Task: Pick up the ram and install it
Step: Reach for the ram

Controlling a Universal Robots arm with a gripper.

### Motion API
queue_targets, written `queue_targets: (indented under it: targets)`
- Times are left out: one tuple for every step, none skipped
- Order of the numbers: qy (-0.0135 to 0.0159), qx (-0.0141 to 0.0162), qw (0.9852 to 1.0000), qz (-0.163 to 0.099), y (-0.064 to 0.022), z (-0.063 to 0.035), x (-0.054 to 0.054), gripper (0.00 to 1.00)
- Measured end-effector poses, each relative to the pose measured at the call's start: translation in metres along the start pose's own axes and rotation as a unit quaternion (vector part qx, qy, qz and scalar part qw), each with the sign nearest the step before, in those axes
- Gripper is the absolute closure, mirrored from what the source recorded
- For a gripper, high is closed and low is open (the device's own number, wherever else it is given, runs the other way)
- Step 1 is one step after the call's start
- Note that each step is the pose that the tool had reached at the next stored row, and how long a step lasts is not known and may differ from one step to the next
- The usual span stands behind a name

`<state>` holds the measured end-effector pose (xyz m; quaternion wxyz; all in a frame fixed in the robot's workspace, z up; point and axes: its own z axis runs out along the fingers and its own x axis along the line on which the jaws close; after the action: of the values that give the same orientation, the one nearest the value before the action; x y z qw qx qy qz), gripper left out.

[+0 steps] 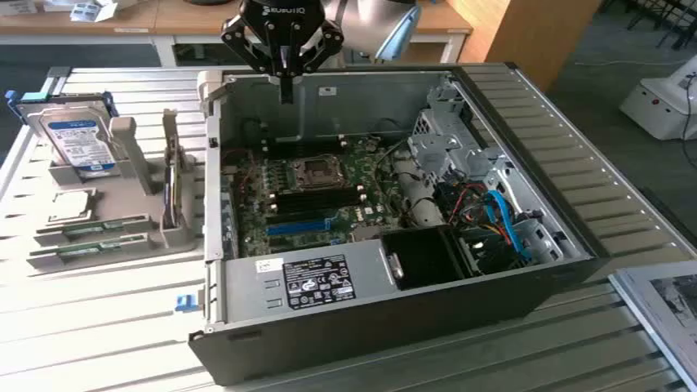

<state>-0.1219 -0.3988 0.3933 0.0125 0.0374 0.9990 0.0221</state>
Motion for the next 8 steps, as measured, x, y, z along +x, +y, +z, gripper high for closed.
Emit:
queue_targets:
  targets:
    - [0.0, 0.0, 1.0, 0.0, 0.0, 0.0, 0.0, 0.9]
    - [0.0, 0.0, 1.0, 0.0, 0.0, 0.0, 0.0, 0.9]
    - [0.0, 0.0, 1.0, 0.0, 0.0, 0.0, 0.0, 0.9]
    - [0.0, 0.0, 1.0, 0.0, 0.0, 0.0, 0.0002, 0.9]
    - [0.0, 0.0, 1.0, 0.0, 0.0, 0.0, 0.0003, 0.9]
    - [0.0001, 0.0, 1.0, 0.0, 0.0, 0.0, 0.0006, 0.9]
    - [0.0001, 0.0, 1.0, 0.0, -0.0001, 0.0, 0.0008, 0.9]
    - [0.0001, 0.0, 1.0, 0.0, -0.0001, 0.0, 0.0012, 0.9]
